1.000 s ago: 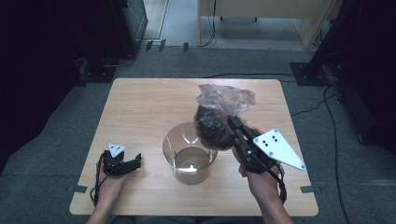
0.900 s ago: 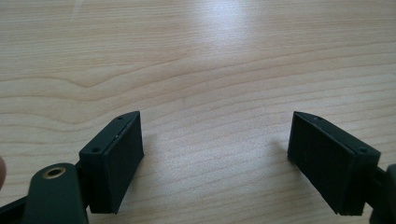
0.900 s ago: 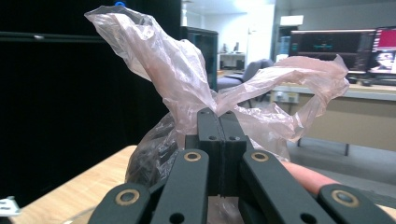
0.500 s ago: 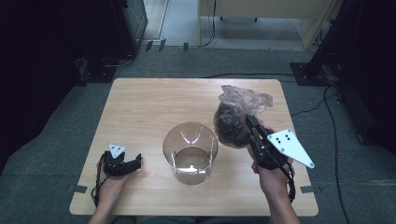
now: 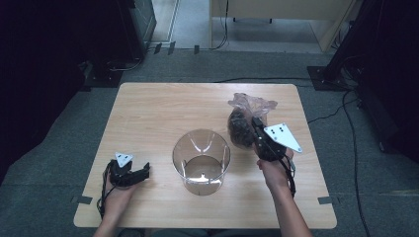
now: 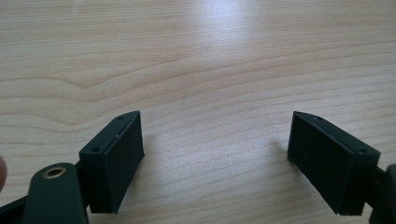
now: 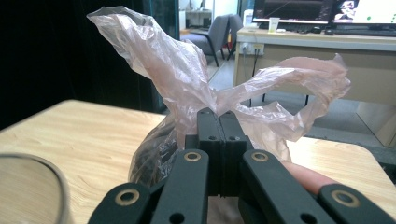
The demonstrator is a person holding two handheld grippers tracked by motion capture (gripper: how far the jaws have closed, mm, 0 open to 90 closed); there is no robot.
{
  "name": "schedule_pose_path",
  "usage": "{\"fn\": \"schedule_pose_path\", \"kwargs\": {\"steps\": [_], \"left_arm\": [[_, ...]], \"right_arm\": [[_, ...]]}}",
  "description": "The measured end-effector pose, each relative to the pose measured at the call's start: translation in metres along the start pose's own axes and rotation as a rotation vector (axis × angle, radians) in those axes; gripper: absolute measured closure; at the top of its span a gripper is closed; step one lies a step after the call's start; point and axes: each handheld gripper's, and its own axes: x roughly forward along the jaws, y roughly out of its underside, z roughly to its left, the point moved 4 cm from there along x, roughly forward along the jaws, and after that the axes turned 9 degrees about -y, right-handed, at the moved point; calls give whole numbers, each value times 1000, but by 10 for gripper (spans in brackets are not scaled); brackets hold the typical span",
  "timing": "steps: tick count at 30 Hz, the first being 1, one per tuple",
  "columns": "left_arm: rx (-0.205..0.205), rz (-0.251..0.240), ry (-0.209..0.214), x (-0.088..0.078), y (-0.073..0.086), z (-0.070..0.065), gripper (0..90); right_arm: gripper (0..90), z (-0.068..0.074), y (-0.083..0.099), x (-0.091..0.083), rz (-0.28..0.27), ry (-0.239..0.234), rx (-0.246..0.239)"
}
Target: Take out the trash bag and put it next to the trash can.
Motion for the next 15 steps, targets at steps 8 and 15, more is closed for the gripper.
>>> {"fn": "schedule_pose_path", "kwargs": {"steps": [8,15], "left_arm": [[2,1,0,0,0,0,180],[2,2,0,0,0,0,180]], "right_arm": [[900,1,29,29,68,-54,35],[788,-1,41,30,92,-167,69]]}}
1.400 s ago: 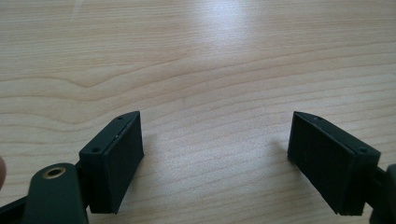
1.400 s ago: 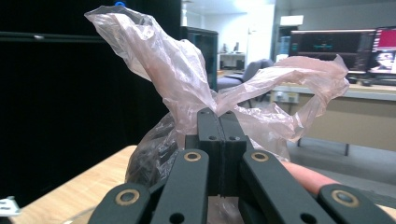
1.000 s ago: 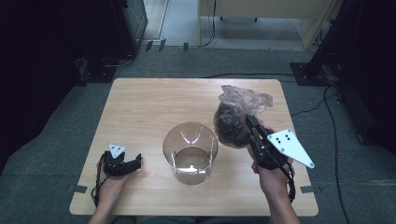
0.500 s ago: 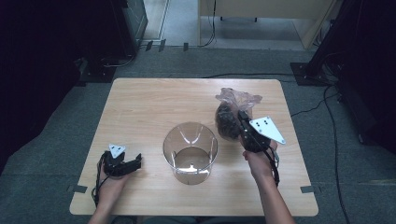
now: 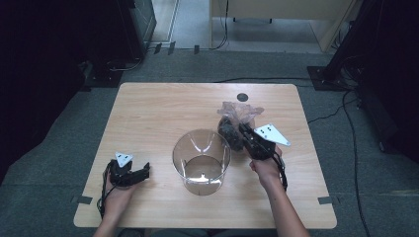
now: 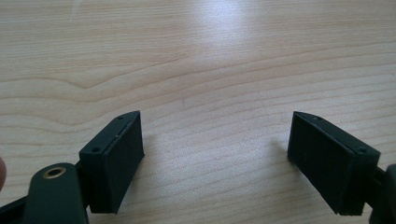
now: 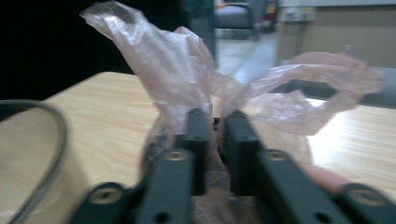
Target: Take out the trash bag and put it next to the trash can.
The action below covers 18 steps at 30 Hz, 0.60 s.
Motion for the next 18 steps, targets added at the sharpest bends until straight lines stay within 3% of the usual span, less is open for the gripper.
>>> {"fn": "schedule_pose_path", "kwargs": {"steps": [3,5,10,14,18], "left_arm": [[-1,0,0,0,0,0,180],[-1,0,0,0,0,0,180],[-1,0,0,0,0,0,180],[-1,0,0,0,0,0,180],[-1,0,0,0,0,0,180]], "right_arm": [[601,-1,-2,-6,-12,-71,13],[450,-2,-4,-11,-15,-63,36],[211,-9,-11,-25,-20,-89,90],[143,-14,-14,-34,-17,-99,137],[113,-16,-12,-40,3,-96,123]]}}
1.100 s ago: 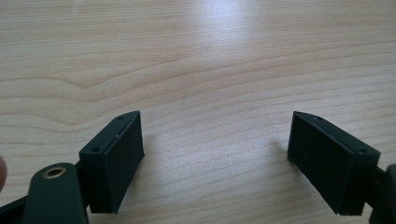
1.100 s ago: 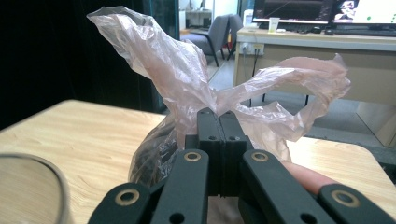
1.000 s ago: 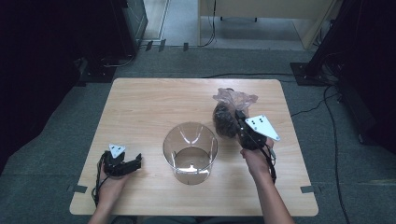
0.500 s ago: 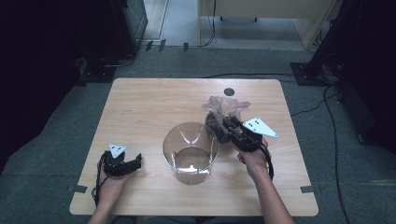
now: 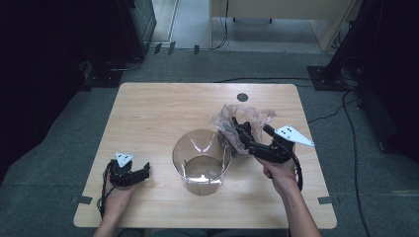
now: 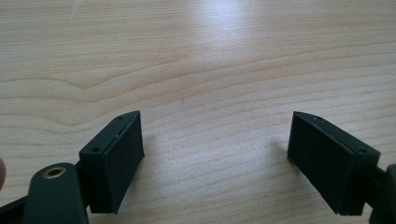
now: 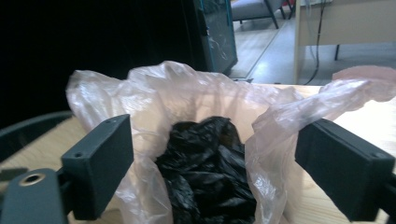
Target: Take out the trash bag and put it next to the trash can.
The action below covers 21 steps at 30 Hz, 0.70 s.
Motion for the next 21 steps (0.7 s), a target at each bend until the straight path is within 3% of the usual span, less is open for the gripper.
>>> {"fn": "schedule_pose_path", "kwargs": {"steps": [3,6,15,21], "left_arm": [[0,0,0,0,0,0,180],[0,0,0,0,0,0,180],[0,0,0,0,0,0,180],[0,0,0,0,0,0,180]], "right_arm": [[81,1,4,-4,19,23,-44],[33,2,7,-10,37,16,-73],[0,5,16,-33,68,-36,-124],[0,-2,31,-43,111,-30,-133]]}}
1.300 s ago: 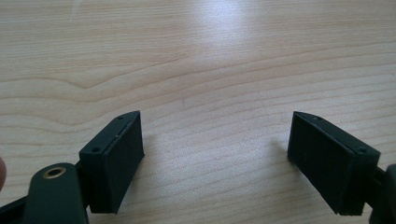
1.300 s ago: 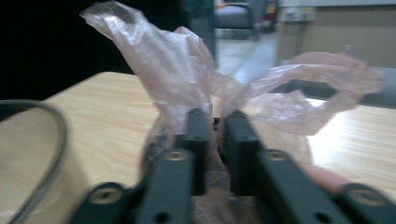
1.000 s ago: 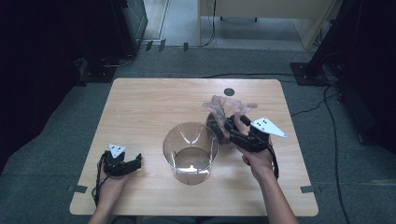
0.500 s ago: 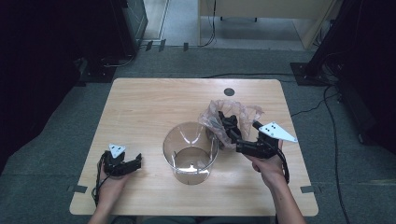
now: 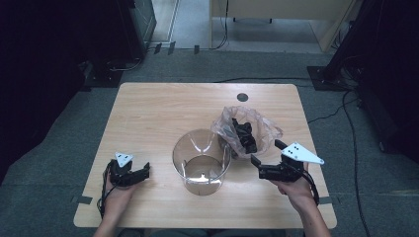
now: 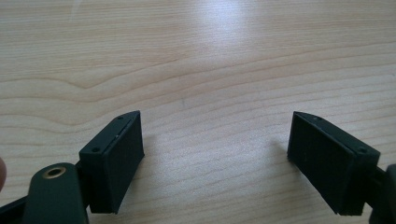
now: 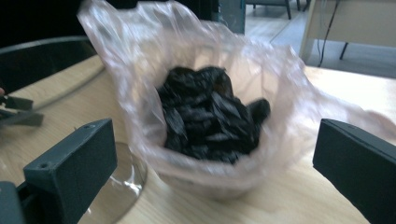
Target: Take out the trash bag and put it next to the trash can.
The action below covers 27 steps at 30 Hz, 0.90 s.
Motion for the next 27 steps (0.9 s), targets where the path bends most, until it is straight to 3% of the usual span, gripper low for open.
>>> {"fn": "schedule_pose_path", "kwargs": {"steps": [16,22,27], "left_arm": [[0,0,0,0,0,0,180],[0,0,0,0,0,0,180],[0,0,0,0,0,0,180]], "right_arm": [[0,-40,47,-33,63,149,63],[0,-63,69,-46,135,254,95],[0,-82,88,-57,186,335,153]]}}
